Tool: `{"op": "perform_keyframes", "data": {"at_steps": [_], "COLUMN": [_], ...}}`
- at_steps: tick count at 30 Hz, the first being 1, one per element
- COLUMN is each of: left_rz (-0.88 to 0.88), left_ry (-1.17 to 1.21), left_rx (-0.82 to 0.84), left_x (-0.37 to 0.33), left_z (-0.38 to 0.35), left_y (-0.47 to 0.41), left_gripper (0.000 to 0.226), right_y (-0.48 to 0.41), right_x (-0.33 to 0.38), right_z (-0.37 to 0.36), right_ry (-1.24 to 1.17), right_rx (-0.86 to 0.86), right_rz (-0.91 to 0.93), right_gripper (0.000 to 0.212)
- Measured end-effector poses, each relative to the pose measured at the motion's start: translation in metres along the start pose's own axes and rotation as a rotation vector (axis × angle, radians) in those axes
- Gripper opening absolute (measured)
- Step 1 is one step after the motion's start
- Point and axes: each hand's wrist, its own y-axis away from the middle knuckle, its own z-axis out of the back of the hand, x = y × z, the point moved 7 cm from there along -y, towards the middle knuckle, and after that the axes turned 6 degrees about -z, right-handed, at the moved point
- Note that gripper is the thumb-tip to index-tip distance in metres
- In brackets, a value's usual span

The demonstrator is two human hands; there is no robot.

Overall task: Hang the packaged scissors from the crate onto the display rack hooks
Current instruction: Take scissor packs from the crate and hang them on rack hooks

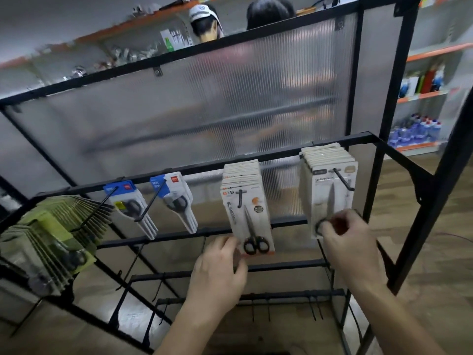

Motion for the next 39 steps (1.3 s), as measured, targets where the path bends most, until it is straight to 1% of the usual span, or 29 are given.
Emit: {"op": "perform_keyframes", "data": {"at_steps": [1,3,4,7,11,15,17,21,24,27,34,39], "left_rz": [-0.003,-0.012,-0.015,-0.023,-0.044,-0.078,-0.097,-0.128,-0.114,-0.092,-0.057,-0.012], "left_ry": [0.007,0.016,0.017,0.031,0.048,0.076,0.077,0.062,0.079,0.080,-0.023,-0.092], "left_rx": [0.000,-0.003,-0.006,-0.014,0.018,0.042,0.048,0.056,0.058,0.092,0.224,0.245], "left_x": [0.007,0.023,0.033,0.066,0.112,0.148,0.159,0.172,0.178,0.171,0.149,0.143], "left_z": [0.003,0.010,0.014,0.026,0.038,0.042,0.044,0.051,0.054,0.049,0.019,0.008], "left_y": [0.004,0.013,0.018,0.036,0.066,0.099,0.114,0.135,0.145,0.154,0.178,0.200], "left_gripper": [0.037,0.041,0.043,0.047,0.051,0.052,0.052,0.049,0.047,0.049,0.048,0.047], "right_y": [0.010,0.030,0.040,0.079,0.138,0.189,0.209,0.239,0.248,0.255,0.274,0.284], "right_x": [0.002,0.007,0.011,0.030,0.060,0.074,0.076,0.078,0.083,0.079,0.038,0.007], "right_z": [-0.012,-0.038,-0.050,-0.080,-0.120,-0.160,-0.170,-0.179,-0.180,-0.175,-0.154,-0.150], "right_ry": [0.079,0.231,0.297,0.503,0.730,0.906,0.945,0.972,0.980,0.980,0.949,0.926], "right_rx": [0.084,0.225,0.267,0.346,0.414,0.451,0.451,0.453,0.434,0.424,0.493,0.597], "right_rz": [-0.003,0.006,0.019,0.041,0.096,0.125,0.118,0.122,0.139,0.166,0.114,0.077], "right_gripper": [0.004,0.015,0.022,0.038,0.049,0.057,0.062,0.064,0.065,0.065,0.066,0.063]}}
